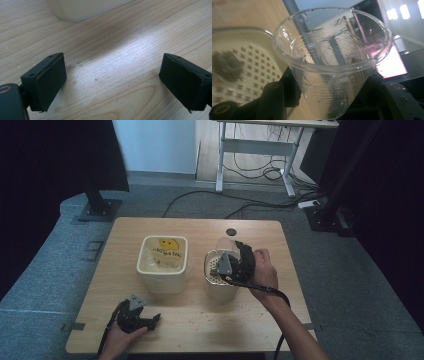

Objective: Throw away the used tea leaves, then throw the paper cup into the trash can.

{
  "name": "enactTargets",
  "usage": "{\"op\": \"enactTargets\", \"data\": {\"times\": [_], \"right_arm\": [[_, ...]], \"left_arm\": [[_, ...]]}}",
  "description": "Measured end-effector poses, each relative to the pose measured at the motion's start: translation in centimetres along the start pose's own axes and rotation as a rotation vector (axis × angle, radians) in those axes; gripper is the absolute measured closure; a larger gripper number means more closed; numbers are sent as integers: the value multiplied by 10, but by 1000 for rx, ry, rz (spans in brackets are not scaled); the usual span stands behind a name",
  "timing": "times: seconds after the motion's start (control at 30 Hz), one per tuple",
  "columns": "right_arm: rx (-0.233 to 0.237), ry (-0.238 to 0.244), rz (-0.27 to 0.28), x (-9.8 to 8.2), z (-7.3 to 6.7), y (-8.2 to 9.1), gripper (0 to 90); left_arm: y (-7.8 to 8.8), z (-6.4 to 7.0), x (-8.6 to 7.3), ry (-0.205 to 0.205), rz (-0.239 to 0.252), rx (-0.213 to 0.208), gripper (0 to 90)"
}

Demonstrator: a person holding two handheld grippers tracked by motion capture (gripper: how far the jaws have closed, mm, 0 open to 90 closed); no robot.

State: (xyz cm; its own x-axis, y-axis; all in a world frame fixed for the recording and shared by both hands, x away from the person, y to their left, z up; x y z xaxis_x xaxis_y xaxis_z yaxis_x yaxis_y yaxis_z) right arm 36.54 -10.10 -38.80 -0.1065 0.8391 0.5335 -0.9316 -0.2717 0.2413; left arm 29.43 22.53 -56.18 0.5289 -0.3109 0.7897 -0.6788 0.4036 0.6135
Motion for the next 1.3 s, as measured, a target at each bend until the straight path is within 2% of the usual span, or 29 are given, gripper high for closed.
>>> {"op": "enactTargets", "data": {"times": [0.1, 0.2, 0.5, 0.8, 1.07, 1.23, 1.3], "right_arm": [[27, -90, 17, -1, 3, -1, 454], [39, -150, 27, -1, 5, -1, 454], [36, -184, 59, 4, 4, -1, 447], [95, -261, 105, 23, -3, -8, 446], [176, -341, 173, 63, -13, -30, 444], [225, -412, 185, 74, -22, -49, 442], [241, -426, 182, 78, -27, -58, 439]], "left_arm": [[0, 0, 0, 0, 0, 0, 70], [0, 0, 0, 0, 0, 0, 70], [0, 0, 0, -2, 0, 0, 68], [0, 0, 0, -2, -1, 0, 66], [1, 0, 0, -3, -2, -6, 68], [1, 1, -1, -5, -2, -9, 68], [1, 0, -1, -5, -2, -8, 68]]}}
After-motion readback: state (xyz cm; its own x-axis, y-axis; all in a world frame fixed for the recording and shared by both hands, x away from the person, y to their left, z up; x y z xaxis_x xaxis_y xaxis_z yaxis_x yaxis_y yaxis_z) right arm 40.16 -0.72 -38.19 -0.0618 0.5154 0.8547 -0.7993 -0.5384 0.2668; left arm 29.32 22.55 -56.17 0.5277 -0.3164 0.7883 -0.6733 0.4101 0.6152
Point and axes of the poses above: each handheld gripper's, and its own axes: y roughly backward along the jaws, x roughly out of its top, z roughly to its right, the point moved 2 cm from there along -y, roughly forward along the jaws, and after that the axes turned 10 degrees about z, right-handed, at the moved point
